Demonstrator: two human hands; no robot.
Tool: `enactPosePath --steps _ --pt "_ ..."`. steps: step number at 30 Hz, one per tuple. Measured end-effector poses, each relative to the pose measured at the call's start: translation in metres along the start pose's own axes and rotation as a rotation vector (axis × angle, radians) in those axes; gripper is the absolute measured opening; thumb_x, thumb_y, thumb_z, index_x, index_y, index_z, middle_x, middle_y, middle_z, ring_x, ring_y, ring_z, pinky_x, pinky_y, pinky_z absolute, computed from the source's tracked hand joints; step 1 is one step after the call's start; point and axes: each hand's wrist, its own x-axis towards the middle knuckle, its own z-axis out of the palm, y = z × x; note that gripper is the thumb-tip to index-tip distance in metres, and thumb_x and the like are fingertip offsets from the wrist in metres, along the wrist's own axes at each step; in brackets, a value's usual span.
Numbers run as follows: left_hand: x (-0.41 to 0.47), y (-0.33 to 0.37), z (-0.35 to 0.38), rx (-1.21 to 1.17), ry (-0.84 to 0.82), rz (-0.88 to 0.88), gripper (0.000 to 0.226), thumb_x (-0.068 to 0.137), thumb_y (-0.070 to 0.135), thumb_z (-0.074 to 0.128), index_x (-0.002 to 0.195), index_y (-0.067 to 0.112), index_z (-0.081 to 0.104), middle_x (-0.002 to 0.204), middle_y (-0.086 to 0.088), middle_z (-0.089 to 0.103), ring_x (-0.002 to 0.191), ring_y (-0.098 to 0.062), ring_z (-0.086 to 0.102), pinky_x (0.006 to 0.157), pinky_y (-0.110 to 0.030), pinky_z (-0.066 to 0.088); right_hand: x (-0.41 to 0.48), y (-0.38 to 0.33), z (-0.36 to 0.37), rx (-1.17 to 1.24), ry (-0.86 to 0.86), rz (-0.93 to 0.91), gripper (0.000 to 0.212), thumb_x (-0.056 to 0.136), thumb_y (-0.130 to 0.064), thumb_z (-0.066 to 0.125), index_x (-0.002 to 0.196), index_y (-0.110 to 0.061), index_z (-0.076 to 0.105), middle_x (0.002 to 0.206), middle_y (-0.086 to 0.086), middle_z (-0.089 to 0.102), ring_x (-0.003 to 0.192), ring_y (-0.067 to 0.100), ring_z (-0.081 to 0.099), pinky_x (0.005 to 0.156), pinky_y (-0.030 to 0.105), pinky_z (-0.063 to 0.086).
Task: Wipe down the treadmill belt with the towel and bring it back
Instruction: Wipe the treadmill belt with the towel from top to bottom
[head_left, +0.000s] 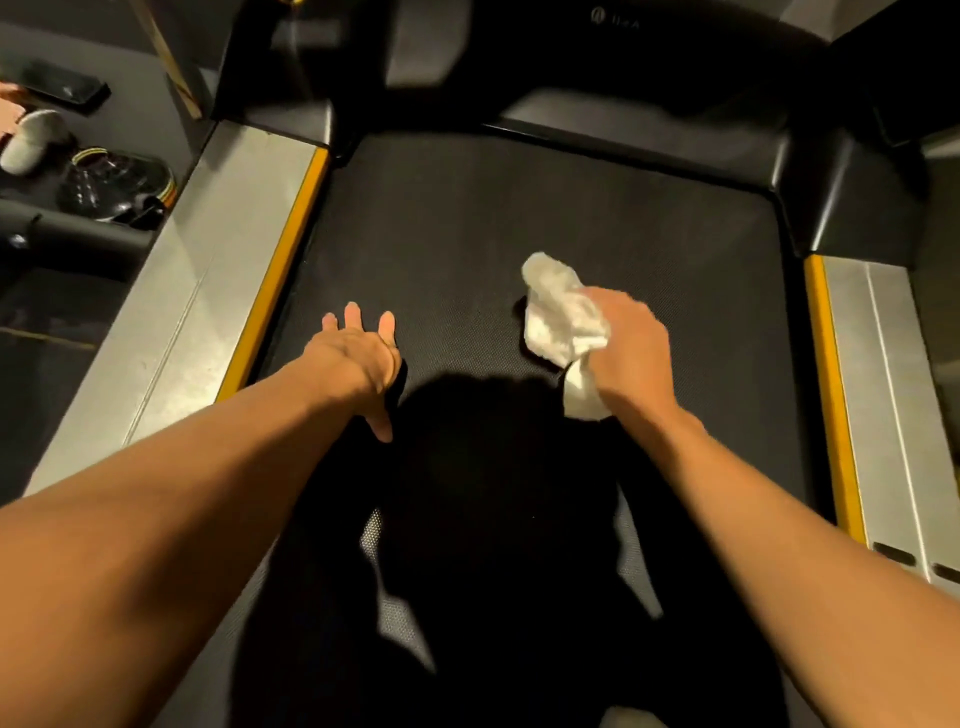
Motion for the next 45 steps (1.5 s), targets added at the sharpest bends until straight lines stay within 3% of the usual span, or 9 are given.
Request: enactPosePath --steps 5,8,13,17,21,24,30,39,45 --pt "-0.010 0.013 -0.029 0.140 0.112 0.100 0.107 0.061 0.073 0.070 0.146 0.019 0.035 0.147 -0.009 0.038 0.135 -0.034 0.037 0.104 -0.045 0.042 -0.043 0.005 0.023 0.137 -0.216 0.004 0.034 0.090 -0.006 0.051 0.115 -0.026 0.063 0.120 0.001 0.064 0.116 0.021 0.057 0.100 0.030 0.041" --pt "-0.006 0.024 -0.023 0.064 0.253 0.241 0.117 0.066 0.066 0.073 0.153 0.017 0.012 0.158 -0.017 0.016 0.142 -0.041 0.023 0.108 -0.052 0.037 -0.063 0.002 0.009 0.065 -0.106 -0.209 0.018 0.092 -0.018 0.055 0.098 -0.023 0.071 0.098 -0.005 0.067 0.092 0.012 0.062 0.086 0.033 0.048" --pt "-0.002 0.032 -0.009 0.082 0.243 0.270 0.137 0.061 0.062 0.078 0.152 0.017 -0.013 0.158 -0.024 -0.007 0.145 -0.045 0.007 0.110 -0.055 0.034 -0.033 0.024 -0.014 0.091 0.116 0.040 0.026 0.096 -0.019 0.050 0.111 -0.038 0.062 0.090 -0.021 0.060 0.087 -0.011 0.056 0.078 0.005 0.035" --pt "-0.005 0.051 -0.015 0.004 0.206 0.164 0.129 0.070 0.038 0.083 0.152 0.012 -0.013 0.157 -0.028 -0.006 0.144 -0.048 0.008 0.111 -0.054 0.030 -0.071 0.014 0.008 0.444 0.062 0.274 0.033 0.094 -0.011 0.057 0.064 -0.009 0.071 0.068 -0.003 0.065 0.069 0.003 0.060 0.068 0.016 0.045" --pt "-0.011 0.067 -0.002 0.003 0.254 0.168 0.107 0.084 0.014 0.072 0.153 0.008 -0.009 0.156 -0.029 -0.010 0.144 -0.048 0.002 0.113 -0.053 0.023 -0.103 0.008 0.007 0.263 -0.097 0.030 0.029 0.085 -0.022 0.067 0.115 -0.017 0.068 0.116 0.013 0.066 0.110 0.023 0.060 0.100 0.046 0.046" --pt "-0.007 0.065 -0.001 -0.016 0.166 0.154 0.127 0.074 0.027 0.082 0.151 0.018 -0.018 0.157 -0.021 -0.020 0.145 -0.044 -0.005 0.113 -0.053 0.024 -0.083 0.031 -0.009 0.085 0.035 0.123 0.057 0.082 0.004 0.050 0.132 -0.023 0.053 0.119 -0.004 0.059 0.115 0.017 0.053 0.097 0.023 0.034" --pt "-0.004 0.088 -0.004 -0.226 0.155 0.076 0.121 0.078 0.045 0.075 0.150 0.021 -0.018 0.157 -0.021 -0.017 0.145 -0.044 -0.005 0.114 -0.053 0.019 -0.126 0.016 0.013 0.143 -0.075 0.200 0.011 0.089 -0.012 0.064 0.098 -0.013 0.071 0.088 -0.002 0.070 0.082 0.010 0.065 0.071 0.019 0.049" --pt "-0.019 0.060 0.013 -0.203 0.132 0.258 0.133 0.067 0.040 0.085 0.150 0.033 -0.019 0.155 -0.017 -0.028 0.144 -0.046 -0.013 0.109 -0.066 0.019 -0.093 0.030 -0.032 -0.004 -0.036 0.305 0.019 0.085 -0.015 0.047 0.098 -0.024 0.057 0.095 -0.003 0.065 0.086 0.024 0.063 0.070 0.031 0.047" --pt "-0.017 0.079 0.020 -0.234 0.155 0.206 0.139 0.060 0.065 0.078 0.149 0.027 -0.023 0.154 -0.022 -0.028 0.141 -0.051 -0.017 0.107 -0.072 0.011 -0.137 0.027 0.019 0.027 -0.281 -0.070 0.056 0.085 -0.001 0.058 0.138 -0.015 0.049 0.145 0.005 0.045 0.136 0.022 0.037 0.113 0.034 0.026"
